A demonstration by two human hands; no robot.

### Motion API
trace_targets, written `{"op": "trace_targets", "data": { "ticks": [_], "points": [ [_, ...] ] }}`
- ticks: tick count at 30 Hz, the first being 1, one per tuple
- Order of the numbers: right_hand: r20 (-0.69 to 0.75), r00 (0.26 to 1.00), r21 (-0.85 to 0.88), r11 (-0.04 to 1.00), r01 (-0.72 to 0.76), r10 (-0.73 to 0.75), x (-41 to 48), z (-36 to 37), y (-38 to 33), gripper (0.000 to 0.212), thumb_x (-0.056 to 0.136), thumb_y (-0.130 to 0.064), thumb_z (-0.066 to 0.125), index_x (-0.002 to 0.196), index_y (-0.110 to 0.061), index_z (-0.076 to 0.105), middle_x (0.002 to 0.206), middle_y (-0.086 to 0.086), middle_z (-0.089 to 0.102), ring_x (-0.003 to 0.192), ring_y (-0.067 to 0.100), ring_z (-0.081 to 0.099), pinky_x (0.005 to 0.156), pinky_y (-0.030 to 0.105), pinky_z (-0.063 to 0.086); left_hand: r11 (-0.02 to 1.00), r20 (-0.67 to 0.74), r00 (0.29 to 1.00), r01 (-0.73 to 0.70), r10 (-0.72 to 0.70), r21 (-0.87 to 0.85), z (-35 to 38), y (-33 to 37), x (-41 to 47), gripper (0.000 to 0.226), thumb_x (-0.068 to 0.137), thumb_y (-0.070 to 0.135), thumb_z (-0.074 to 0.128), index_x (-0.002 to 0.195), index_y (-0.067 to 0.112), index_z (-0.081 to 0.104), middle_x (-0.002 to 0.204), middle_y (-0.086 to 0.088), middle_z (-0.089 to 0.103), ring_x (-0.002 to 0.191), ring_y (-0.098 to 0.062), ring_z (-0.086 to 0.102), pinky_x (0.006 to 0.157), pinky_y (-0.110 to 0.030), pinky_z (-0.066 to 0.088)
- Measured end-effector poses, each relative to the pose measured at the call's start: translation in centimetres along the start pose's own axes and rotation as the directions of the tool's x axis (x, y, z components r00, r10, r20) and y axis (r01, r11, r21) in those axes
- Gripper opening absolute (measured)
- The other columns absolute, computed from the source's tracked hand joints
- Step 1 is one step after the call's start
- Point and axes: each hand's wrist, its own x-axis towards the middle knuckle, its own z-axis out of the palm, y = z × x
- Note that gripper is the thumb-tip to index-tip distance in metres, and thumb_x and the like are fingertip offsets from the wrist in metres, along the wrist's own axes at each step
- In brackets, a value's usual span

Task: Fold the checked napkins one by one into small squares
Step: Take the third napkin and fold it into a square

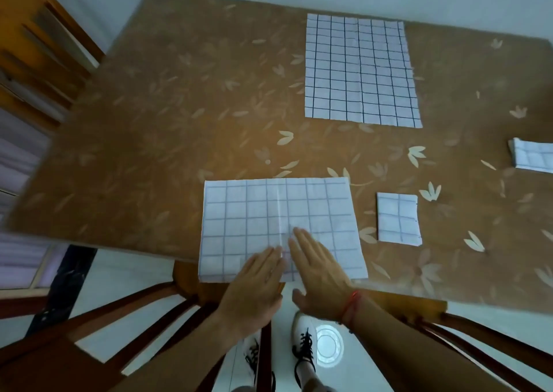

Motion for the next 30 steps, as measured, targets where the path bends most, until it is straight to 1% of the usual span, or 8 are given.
{"op": "trace_targets", "data": {
  "ticks": [3, 6, 10, 13, 18, 23, 27, 30],
  "points": [
    [0.044, 0.999, -0.076, 0.997, -0.004, 0.007, -1.0, 2.4, -1.3, 0.09, 0.073, -0.032, 0.059, 0.147, 0.002, 0.021, 0.155, 0.023, 0.016, 0.145, 0.035, 0.014, 0.112, 0.05, 0.031, 0.993, 0.022, 0.999, 0.032, -0.035, 0.109, 1.2, 0.6, -0.5, 0.076, 0.086, 0.027, 0.066, 0.147, 0.0, 0.029, 0.154, -0.019, 0.028, 0.144, -0.031, 0.024, 0.114, -0.047, 0.029],
    [0.044, 0.997, -0.103, 0.993, -0.065, 0.07, -0.7, 3.4, -1.9, 0.08, 0.08, -0.029, 0.057, 0.145, 0.004, 0.026, 0.153, 0.027, 0.018, 0.143, 0.039, 0.017, 0.109, 0.052, 0.033, 0.983, 0.029, 0.997, 0.068, -0.074, 0.169, 1.6, 0.7, -0.3, 0.072, 0.093, 0.026, 0.056, 0.149, -0.001, 0.021, 0.156, -0.022, 0.018, 0.146, -0.034, 0.016, 0.114, -0.05, 0.028],
    [0.012, 0.996, -0.133, 0.987, -0.087, 0.089, -0.2, 4.1, -2.4, 0.061, 0.092, -0.022, 0.021, 0.147, 0.004, 0.02, 0.154, 0.028, 0.016, 0.144, 0.041, 0.014, 0.112, 0.054, 0.027, 0.972, 0.017, 0.991, 0.127, -0.133, 0.196, 2.0, 0.8, 0.3, 0.071, 0.097, 0.024, 0.052, 0.15, -0.003, 0.013, 0.157, -0.024, 0.013, 0.147, -0.035, 0.011, 0.114, -0.049, 0.028],
    [-0.008, 0.994, -0.127, 0.986, -0.11, 0.109, 0.4, 4.5, -2.5, 0.06, 0.091, -0.02, 0.015, 0.147, 0.004, 0.022, 0.153, 0.027, 0.018, 0.143, 0.041, 0.015, 0.112, 0.053, 0.029, 0.97, -0.009, 0.988, 0.152, -0.153, 0.189, 2.1, 0.7, 0.8, 0.068, 0.096, 0.023, 0.053, 0.149, -0.003, 0.02, 0.155, -0.024, 0.021, 0.145, -0.034, 0.019, 0.113, -0.049, 0.03],
    [-0.025, 0.996, -0.105, 0.991, -0.083, 0.081, 0.7, 4.3, -2.2, 0.062, 0.089, -0.019, 0.016, 0.147, 0.002, 0.022, 0.155, 0.024, 0.017, 0.145, 0.038, 0.013, 0.113, 0.052, 0.027, 0.974, -0.073, 0.994, 0.091, -0.077, 0.209, 1.4, 0.0, 1.2, 0.054, 0.099, 0.022, 0.026, 0.146, -0.005, 0.028, 0.152, -0.025, 0.028, 0.143, -0.035, 0.024, 0.113, -0.049, 0.031],
    [-0.016, 0.996, -0.094, 0.992, -0.084, 0.083, 0.4, 3.8, -2.2, 0.063, 0.088, -0.017, 0.014, 0.146, 0.003, 0.029, 0.154, 0.024, 0.02, 0.144, 0.037, 0.016, 0.112, 0.052, 0.029, 0.973, -0.102, 0.993, 0.076, -0.055, 0.218, 1.0, -0.8, 0.5, 0.046, 0.098, 0.016, 0.031, 0.136, -0.005, 0.047, 0.143, -0.026, 0.042, 0.135, -0.036, 0.04, 0.104, -0.049, 0.043],
    [0.001, 0.994, -0.074, 0.991, -0.108, 0.109, 0.4, 3.5, -2.8, 0.065, 0.084, -0.016, 0.015, 0.145, -0.001, 0.034, 0.154, 0.022, 0.023, 0.144, 0.036, 0.02, 0.111, 0.053, 0.031, 0.976, -0.078, 0.996, 0.061, -0.045, 0.211, 0.8, -1.3, 0.3, 0.048, 0.088, 0.013, 0.057, 0.133, -0.003, 0.051, 0.14, -0.026, 0.047, 0.132, -0.036, 0.044, 0.1, -0.048, 0.047],
    [0.001, 0.99, -0.066, 0.988, -0.143, 0.143, 1.2, 3.1, -2.6, 0.064, 0.084, -0.015, 0.016, 0.144, -0.002, 0.036, 0.153, 0.022, 0.027, 0.142, 0.035, 0.024, 0.109, 0.053, 0.034, 0.976, -0.094, 0.995, 0.034, -0.013, 0.217, 0.3, -1.7, 1.1, 0.04, 0.096, 0.012, 0.041, 0.132, -0.002, 0.053, 0.138, -0.025, 0.05, 0.131, -0.035, 0.046, 0.099, -0.048, 0.048]
  ]
}}
